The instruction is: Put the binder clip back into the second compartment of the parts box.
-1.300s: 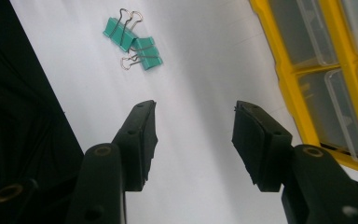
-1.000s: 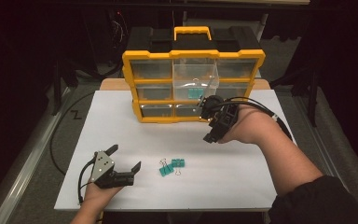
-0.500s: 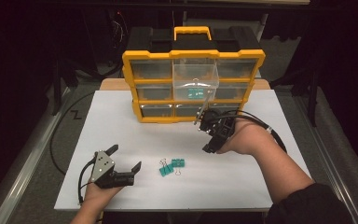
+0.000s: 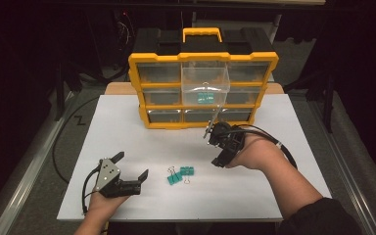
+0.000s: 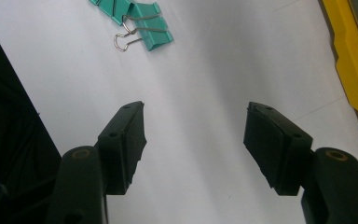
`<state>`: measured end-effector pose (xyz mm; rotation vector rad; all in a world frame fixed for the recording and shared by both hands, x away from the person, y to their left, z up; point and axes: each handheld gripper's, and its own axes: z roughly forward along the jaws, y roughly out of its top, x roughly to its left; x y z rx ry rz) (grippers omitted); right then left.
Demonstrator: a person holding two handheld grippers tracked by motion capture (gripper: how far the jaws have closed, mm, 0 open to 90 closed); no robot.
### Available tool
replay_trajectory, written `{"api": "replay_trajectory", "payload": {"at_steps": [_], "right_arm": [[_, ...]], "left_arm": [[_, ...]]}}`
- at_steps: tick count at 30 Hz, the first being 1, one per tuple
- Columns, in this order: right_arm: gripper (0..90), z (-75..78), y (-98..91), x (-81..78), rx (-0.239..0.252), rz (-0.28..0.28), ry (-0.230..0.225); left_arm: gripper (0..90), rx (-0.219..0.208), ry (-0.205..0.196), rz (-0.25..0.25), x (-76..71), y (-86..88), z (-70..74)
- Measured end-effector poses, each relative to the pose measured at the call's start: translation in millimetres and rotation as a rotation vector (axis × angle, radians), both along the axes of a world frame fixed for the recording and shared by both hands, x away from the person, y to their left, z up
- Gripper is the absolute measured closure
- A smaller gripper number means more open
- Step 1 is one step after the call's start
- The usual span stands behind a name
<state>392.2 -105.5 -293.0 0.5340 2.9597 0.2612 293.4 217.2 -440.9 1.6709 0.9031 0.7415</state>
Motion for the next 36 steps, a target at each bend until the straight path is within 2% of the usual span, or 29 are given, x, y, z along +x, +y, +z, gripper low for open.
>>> {"api": "replay_trajectory", "payload": {"at_steps": [7, 23, 36], "right_arm": [[36.2, -13.0, -1.2, -1.6, -0.003, -0.007, -0.004], [35.1, -43.6, -3.2, -6.4, 0.002, -0.01, 0.003], [35.1, -73.4, 1.9, -9.2, -0.004, 0.018, 0.01]], "left_arm": [[0.3, -0.001, 0.001, 0.0, 0.0, 0.1, 0.0], [0.3, -0.003, 0.002, 0.0, -0.2, 0.4, 0.0], [0.3, -0.005, 0.001, -0.001, 0.5, -0.3, -0.4]]}}
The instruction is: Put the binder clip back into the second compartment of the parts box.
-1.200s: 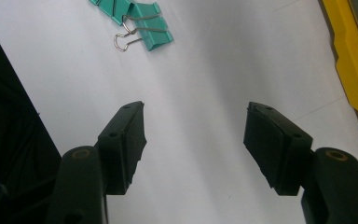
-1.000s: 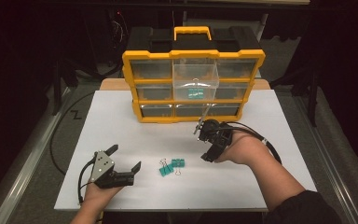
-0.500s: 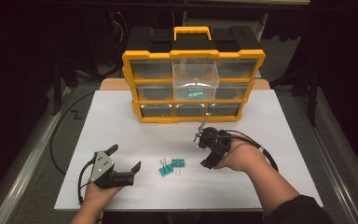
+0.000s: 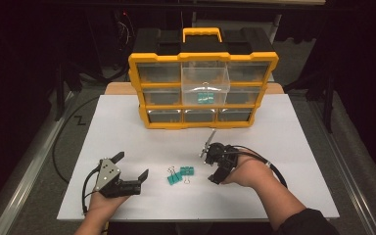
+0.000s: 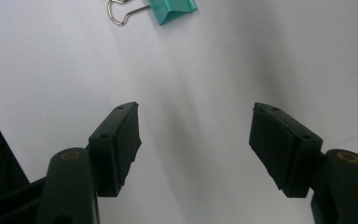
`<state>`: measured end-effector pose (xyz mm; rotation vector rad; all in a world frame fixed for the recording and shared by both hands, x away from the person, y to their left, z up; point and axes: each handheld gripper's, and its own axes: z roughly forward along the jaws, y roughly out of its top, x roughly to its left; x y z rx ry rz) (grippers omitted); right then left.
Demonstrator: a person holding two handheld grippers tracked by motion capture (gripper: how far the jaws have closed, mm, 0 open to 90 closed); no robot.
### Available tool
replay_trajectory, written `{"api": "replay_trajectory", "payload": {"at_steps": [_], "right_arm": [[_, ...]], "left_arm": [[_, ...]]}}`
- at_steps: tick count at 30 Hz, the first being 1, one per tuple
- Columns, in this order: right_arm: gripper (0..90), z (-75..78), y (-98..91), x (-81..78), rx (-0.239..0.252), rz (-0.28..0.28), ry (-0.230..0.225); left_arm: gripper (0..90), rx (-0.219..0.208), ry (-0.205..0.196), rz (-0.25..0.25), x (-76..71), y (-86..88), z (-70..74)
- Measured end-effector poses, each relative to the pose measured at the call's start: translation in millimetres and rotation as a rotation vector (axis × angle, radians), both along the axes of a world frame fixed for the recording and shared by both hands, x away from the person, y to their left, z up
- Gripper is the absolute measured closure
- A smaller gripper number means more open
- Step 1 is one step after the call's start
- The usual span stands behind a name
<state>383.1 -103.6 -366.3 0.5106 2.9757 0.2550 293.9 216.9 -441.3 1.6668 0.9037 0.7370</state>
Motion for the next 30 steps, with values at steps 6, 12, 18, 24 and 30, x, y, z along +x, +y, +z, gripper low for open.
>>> {"api": "replay_trajectory", "payload": {"at_steps": [6, 12, 18, 24, 30], "right_arm": [[35.4, -17.7, 8.1, 2.6, -0.006, 0.018, 0.015], [35.8, -23.1, 21.3, 2.0, -0.003, 0.039, 0.009], [36.4, -25.7, 34.0, 3.8, 0.01, 0.062, 0.006], [42.1, -22.0, 44.8, 5.2, 0.028, 0.083, 0.003], [48.9, -16.3, 58.0, 2.4, 0.023, 0.106, -0.001]], "left_arm": [[0.3, 0.0, 0.003, -0.002, 1.3, 0.1, -0.4], [0.3, 0.005, -0.004, -0.012, 0.1, -1.1, -0.1], [0.3, 0.005, 0.001, -0.009, 0.9, 0.0, -0.4], [0.3, 0.003, -0.004, -0.01, 0.5, 0.3, 0.1], [0.3, 0.0, -0.003, -0.011, 0.3, 0.2, 0.3]]}}
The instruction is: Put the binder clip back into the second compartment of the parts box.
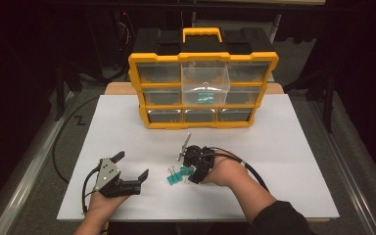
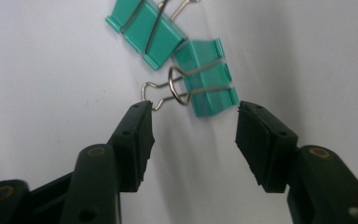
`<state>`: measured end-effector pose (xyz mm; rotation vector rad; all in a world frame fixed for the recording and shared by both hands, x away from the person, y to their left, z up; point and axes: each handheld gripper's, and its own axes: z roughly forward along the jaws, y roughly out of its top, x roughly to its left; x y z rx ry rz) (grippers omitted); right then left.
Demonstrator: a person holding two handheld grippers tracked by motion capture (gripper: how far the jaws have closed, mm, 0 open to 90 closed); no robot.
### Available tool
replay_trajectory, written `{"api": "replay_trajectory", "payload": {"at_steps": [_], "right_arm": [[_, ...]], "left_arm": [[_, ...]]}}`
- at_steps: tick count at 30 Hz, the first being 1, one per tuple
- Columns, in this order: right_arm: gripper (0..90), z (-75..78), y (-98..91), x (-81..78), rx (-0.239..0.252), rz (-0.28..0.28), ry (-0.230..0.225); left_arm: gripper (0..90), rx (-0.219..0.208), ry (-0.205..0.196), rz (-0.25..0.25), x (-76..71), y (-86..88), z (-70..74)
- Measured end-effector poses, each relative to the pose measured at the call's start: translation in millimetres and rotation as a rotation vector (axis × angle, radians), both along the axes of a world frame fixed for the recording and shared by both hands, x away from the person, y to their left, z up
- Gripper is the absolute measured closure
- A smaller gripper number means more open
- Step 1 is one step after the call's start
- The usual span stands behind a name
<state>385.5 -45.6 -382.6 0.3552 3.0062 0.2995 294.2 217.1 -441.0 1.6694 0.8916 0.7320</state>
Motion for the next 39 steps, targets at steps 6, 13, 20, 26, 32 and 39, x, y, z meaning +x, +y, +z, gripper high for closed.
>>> {"api": "replay_trajectory", "payload": {"at_steps": [6, 13, 20, 26, 32, 39], "right_arm": [[60.9, 6.2, 10.9, -1.8, 0.014, 0.023, -0.022], [75.7, 6.5, 12.6, 2.0, 0.028, 0.038, -0.024], [84.8, 12.1, 9.4, 6.7, 0.033, 0.042, -0.058], [90.0, 17.2, 7.7, 12.2, 0.028, 0.041, -0.098], [90.0, 20.3, 8.3, 14.4, 0.025, 0.042, -0.09], [90.0, 25.3, 2.7, 12.4, 0.021, 0.018, -0.062]], "left_arm": [[0.3, 0.0, 0.0, -0.001, -0.1, 0.7, 0.3], [0.3, 0.0, 0.0, -0.002, -0.6, 0.4, 0.5], [0.3, 0.001, 0.002, -0.002, 0.4, 0.4, -0.2], [0.3, 0.002, 0.0, -0.003, 0.2, 0.4, 0.1], [0.3, 0.0, 0.0, -0.002, 0.1, 1.2, 0.3], [0.3, -0.001, 0.005, -0.005, 0.2, 0.6, -0.6]]}}
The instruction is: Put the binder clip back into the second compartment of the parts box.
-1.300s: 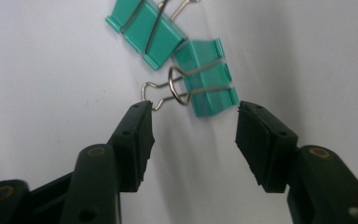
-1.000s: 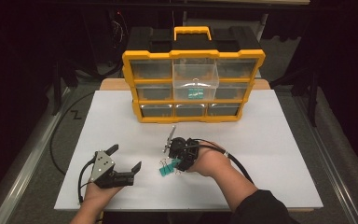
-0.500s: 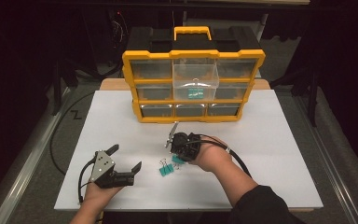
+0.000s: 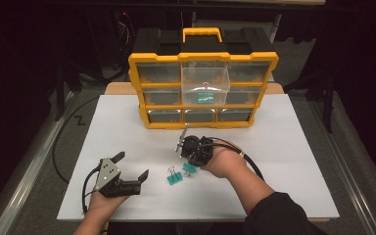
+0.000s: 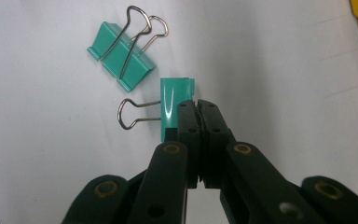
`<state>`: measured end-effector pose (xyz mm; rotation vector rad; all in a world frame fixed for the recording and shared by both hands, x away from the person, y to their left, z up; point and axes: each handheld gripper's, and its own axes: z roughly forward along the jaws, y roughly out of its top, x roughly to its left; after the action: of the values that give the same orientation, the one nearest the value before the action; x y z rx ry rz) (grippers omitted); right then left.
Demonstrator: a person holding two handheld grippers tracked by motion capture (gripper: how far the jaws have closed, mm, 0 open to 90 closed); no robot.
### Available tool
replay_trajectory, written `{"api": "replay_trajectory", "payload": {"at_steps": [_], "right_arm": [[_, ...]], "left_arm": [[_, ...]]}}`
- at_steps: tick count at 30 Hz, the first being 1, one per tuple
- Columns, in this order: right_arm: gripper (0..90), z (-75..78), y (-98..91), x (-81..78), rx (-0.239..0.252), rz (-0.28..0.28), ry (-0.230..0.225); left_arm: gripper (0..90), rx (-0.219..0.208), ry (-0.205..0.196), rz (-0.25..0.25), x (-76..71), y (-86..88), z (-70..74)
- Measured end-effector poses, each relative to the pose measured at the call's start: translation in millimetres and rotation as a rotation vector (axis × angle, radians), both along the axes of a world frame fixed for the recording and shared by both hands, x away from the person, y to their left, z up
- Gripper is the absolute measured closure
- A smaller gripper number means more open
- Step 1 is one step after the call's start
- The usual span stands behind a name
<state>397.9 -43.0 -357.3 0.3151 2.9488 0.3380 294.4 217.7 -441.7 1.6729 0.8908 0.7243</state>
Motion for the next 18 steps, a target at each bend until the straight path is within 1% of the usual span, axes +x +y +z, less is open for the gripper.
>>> {"api": "replay_trajectory", "payload": {"at_steps": [6, 8, 13, 18], "right_arm": [[90.0, 3.4, -6.2, -1.0, -0.004, -0.005, 0.013], [90.0, 4.7, -8.9, -1.2, 0.006, -0.016, 0.015], [90.0, 7.9, -16.0, -3.3, 0.003, -0.021, 0.026], [90.0, 13.4, -24.5, -2.1, 0.007, -0.034, 0.015]], "left_arm": [[0.3, -0.006, 0.001, 0.003, 0.4, 0.7, 0.0], [0.3, -0.008, 0.002, 0.003, 0.5, 0.6, -0.1], [0.3, -0.009, 0.002, 0.004, 0.8, 0.5, -0.2], [0.3, -0.008, 0.004, 0.005, 0.7, 0.8, -0.1]]}}
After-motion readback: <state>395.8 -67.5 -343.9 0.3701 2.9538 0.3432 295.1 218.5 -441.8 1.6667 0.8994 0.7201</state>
